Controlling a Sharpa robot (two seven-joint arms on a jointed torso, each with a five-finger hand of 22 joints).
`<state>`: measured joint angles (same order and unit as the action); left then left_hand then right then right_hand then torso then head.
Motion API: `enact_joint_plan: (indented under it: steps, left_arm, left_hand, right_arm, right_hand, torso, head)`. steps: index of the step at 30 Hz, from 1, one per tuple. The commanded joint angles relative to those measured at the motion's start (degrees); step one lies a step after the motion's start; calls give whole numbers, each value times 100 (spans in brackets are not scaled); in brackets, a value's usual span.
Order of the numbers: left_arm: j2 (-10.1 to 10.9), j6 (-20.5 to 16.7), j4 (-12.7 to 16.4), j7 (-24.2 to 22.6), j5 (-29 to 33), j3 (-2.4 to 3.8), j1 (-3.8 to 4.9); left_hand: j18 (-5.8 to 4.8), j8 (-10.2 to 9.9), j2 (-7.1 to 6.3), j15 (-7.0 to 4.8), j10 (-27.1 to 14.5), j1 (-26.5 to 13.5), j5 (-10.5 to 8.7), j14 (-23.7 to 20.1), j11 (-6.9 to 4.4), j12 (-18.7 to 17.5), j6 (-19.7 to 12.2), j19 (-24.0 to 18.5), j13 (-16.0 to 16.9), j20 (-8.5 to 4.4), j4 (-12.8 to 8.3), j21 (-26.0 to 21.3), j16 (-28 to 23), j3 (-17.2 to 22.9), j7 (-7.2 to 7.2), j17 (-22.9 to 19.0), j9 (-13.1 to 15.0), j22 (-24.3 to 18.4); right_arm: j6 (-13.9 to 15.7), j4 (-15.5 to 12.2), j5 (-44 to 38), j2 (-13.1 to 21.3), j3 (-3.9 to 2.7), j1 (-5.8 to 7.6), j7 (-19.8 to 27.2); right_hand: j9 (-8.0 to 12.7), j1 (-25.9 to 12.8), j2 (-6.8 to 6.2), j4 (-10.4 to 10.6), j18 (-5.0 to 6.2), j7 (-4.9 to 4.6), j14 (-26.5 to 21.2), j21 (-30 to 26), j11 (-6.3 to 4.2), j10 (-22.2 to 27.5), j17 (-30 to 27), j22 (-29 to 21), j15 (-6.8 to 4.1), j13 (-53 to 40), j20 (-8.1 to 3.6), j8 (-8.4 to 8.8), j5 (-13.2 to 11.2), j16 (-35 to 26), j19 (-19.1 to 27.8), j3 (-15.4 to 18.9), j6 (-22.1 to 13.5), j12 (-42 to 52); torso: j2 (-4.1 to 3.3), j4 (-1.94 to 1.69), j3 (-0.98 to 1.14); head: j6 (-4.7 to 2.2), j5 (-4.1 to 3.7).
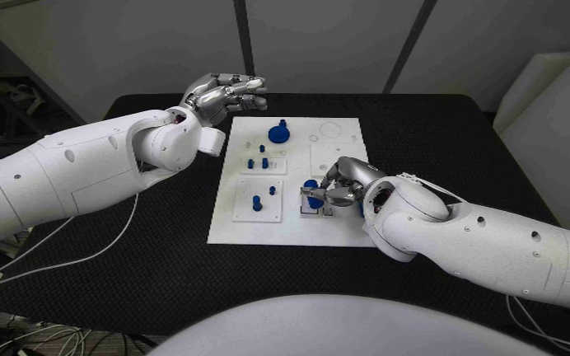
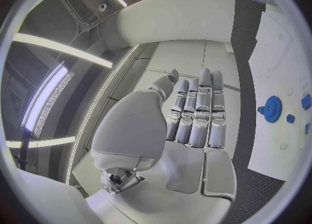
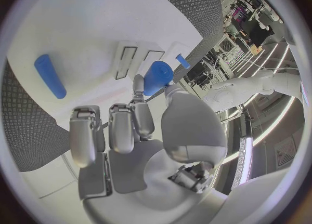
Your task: Assemble the parts on the task board
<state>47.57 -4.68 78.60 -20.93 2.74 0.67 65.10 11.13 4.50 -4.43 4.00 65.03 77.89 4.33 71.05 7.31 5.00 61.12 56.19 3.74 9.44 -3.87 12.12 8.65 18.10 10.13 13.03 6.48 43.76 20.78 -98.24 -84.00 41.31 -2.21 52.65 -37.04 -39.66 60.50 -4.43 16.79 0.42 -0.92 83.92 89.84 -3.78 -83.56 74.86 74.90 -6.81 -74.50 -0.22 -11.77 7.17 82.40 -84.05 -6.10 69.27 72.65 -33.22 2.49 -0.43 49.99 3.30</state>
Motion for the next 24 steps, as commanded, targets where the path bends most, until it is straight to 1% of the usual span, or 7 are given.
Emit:
enact_joint_plan:
  steps: [1, 9, 13, 17, 18, 21, 24]
  left_arm:
    - [0, 189, 2, 8, 21, 4, 8]
    - [-3, 234, -6, 33, 21, 3, 8]
    - [-1, 243, -6, 48, 21, 3, 8]
    - [0, 244, -7, 61, 21, 3, 8]
    - [1, 245, -8, 64, 21, 3, 8]
    - [2, 245, -9, 68, 21, 3, 8]
    - [1, 246, -12, 72, 21, 3, 8]
  left_hand:
    - [-82, -23, 40, 4, -52, -44, -20, 32, -2, -28, -21, 6, -3, 53, 0, -42, -22, -27, -9, 8, -3, -12]
    - [-82, -23, 40, 4, -52, -44, -20, 32, -2, -28, -21, 6, -3, 53, 0, -42, -22, -27, -9, 8, -3, -12]
    - [-82, -23, 40, 4, -52, -44, -20, 32, -2, -28, -21, 6, -3, 53, 0, -42, -22, -27, -9, 8, -3, -12]
    - [-82, -26, 42, 7, -61, -47, -14, 29, 1, -31, -28, 4, -3, 55, 3, -48, -34, -33, -5, 9, -4, -26]
    - [-82, -26, 42, 7, -61, -47, -14, 29, 1, -31, -28, 4, -3, 55, 3, -48, -34, -34, -5, 9, -4, -26]
    - [-82, -26, 42, 7, -61, -47, -14, 29, 1, -31, -28, 4, -3, 55, 3, -48, -34, -34, -5, 9, -4, -26]
    - [-82, -26, 42, 7, -61, -47, -14, 29, 1, -31, -28, 4, -3, 55, 3, -48, -34, -34, -5, 9, -4, -26]
  right_arm:
    - [-216, 7, 21, -24, -3, 13, -132]
    - [-202, 28, -19, -70, -3, 14, -131]
    - [-117, 41, -55, -80, -3, 14, -132]
    - [-76, 39, -90, -75, -3, 14, -106]
    - [-89, 30, -102, -70, -3, 13, -83]
    - [-154, 4, -118, -54, -3, 13, -22]
    - [-256, -49, -129, -20, -3, 13, 75]
  right_hand:
    - [-47, -79, -12, 5, -42, 106, 344, 16, -11, -48, 57, 1510, -36, -39, -37, -16, 28, 32, -595, 38, 88, 44]
    - [-172, -196, -149, 10, -42, 114, 341, 16, -20, -57, 65, 1510, -45, -61, -49, -9, -19, 37, -595, 52, 91, 45]
    - [-285, -425, -299, 18, -42, 108, 329, 16, -13, -43, 37, 1510, -44, -48, -51, 19, -404, 21, -595, 86, 73, 0]
    - [-324, -491, -356, 15, -42, 105, 323, 16, -13, -34, 20, 1510, -43, -36, -52, 31, -424, 10, -595, 104, 64, -25]
    - [-362, -323, -356, 9, -42, 106, 322, 16, -16, -33, 19, 1510, -41, -41, -55, 41, -415, 7, -595, 46, 56, -30]
    - [-440, 236, -341, -209, -42, 115, 322, 16, -21, -34, 23, 1510, -49, -55, -55, 54, -401, 7, -595, -92, 46, -33]
    - [-518, 636, -392, -405, -42, 113, 322, 16, -19, -35, 30, 1510, -48, -65, -56, 71, -407, 6, -595, -109, 37, -40]
  torso:
    - [3, 2, -1]
    - [4, -4, -1]
    - [2, -6, -2]
    - [3, -3, -2]
    - [4, -2, -1]
    - [1, 3, 1]
    - [5, 3, 0]
  head:
    - [1, 0]
    - [1, -4]
    - [1, -2]
    - [1, -6]
    - [1, -4]
    - [1, -1]
    - [1, 7]
